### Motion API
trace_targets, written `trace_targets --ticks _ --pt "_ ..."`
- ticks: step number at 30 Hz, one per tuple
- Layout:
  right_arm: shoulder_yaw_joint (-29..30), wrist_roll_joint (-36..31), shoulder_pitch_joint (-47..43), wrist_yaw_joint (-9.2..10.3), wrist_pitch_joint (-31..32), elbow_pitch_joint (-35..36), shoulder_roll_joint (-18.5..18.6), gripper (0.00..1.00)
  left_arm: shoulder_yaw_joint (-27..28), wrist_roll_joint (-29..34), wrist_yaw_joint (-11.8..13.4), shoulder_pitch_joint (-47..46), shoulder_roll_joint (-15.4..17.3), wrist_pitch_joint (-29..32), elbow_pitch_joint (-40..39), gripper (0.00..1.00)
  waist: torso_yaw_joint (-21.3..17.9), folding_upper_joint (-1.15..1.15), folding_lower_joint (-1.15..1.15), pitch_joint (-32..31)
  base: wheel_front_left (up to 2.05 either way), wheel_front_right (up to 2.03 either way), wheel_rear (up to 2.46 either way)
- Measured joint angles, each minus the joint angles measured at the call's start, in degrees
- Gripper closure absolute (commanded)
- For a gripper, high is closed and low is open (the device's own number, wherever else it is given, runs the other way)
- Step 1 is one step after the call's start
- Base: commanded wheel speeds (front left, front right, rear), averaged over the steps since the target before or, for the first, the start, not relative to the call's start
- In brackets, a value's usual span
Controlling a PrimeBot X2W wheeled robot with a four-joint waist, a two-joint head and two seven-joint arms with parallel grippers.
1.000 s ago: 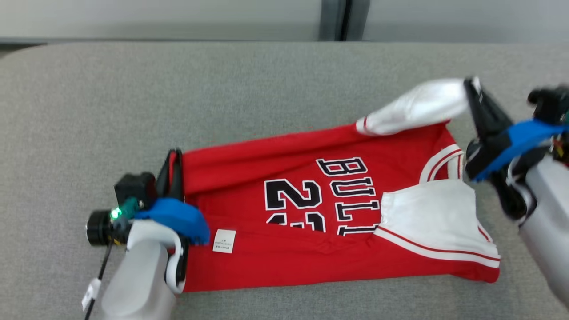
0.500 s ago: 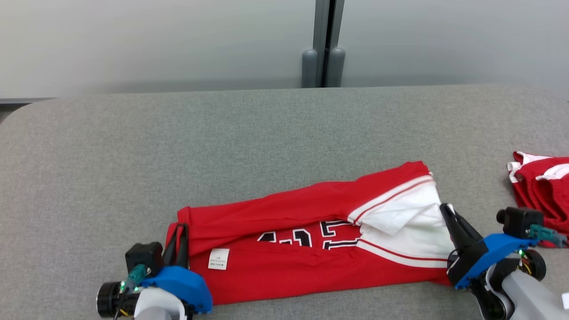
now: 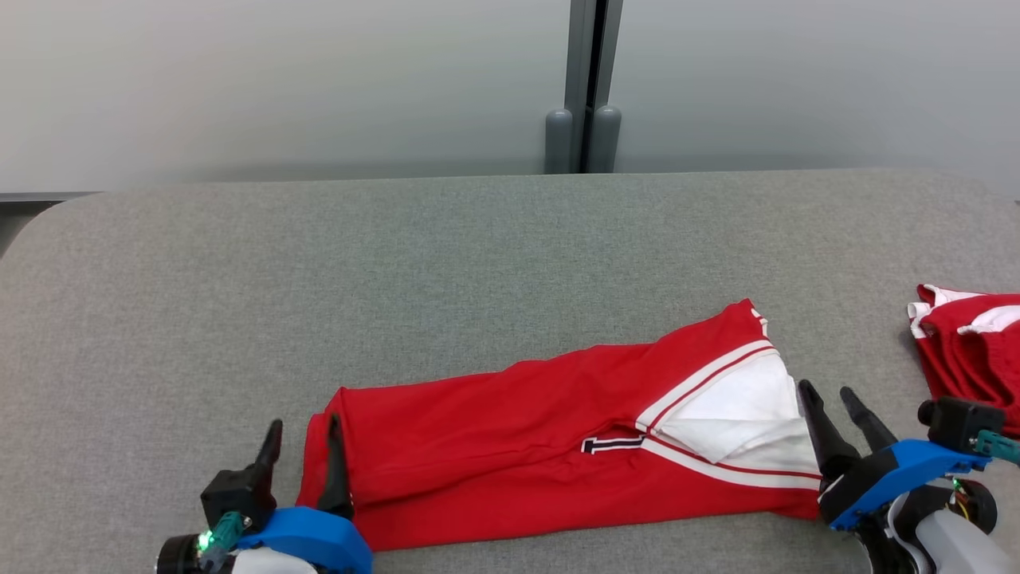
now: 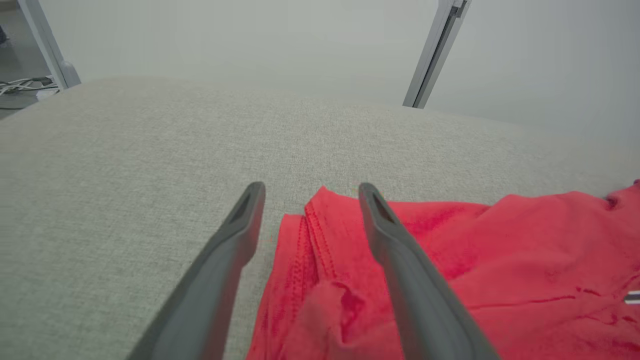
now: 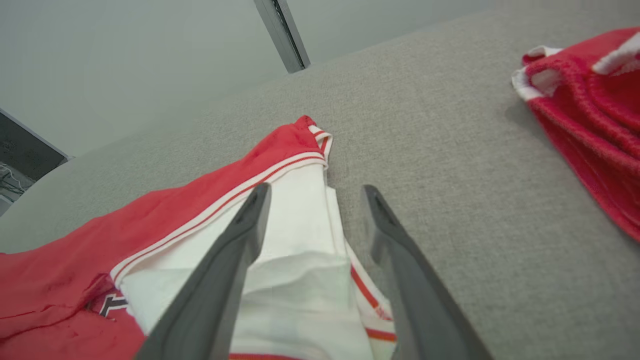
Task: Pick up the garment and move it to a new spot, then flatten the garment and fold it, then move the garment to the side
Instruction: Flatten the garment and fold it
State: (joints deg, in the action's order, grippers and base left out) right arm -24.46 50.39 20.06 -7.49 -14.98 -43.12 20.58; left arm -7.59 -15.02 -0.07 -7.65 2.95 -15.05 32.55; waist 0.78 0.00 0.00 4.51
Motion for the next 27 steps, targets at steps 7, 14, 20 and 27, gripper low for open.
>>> trace_targets --ticks 7,14,20,27 --pt "3.09 -5.09 1.3 0.0 0.0 -0.35 -1.27 0.0 -0.33 0.52 2.33 2.61 -0.01 -0.01 -4.9 0.0 1.3 0.0 0.0 0.66 0.0 0.0 0.0" --pt "2.88 -9.98 5.44 0.0 0.63 -11.14 -2.09 0.0 -3.23 -0.71 3.07 2.07 -0.04 -0.01 -5.23 0.0 4.73 0.01 0.0 1.99 0.0 0.0 0.0" --pt "1.14 -9.33 7.03 0.13 2.94 -15.0 -3.41 0.0 -4.21 -1.46 3.34 1.38 -0.03 -0.01 -5.44 0.0 7.38 0.0 0.0 3.81 0.0 0.0 0.0" --pt "-3.43 -4.64 7.01 0.31 4.49 -11.04 -2.38 1.0 -4.56 -1.88 3.71 1.26 -0.03 -0.01 -5.6 0.0 6.61 0.0 0.0 5.33 0.0 0.0 0.0"
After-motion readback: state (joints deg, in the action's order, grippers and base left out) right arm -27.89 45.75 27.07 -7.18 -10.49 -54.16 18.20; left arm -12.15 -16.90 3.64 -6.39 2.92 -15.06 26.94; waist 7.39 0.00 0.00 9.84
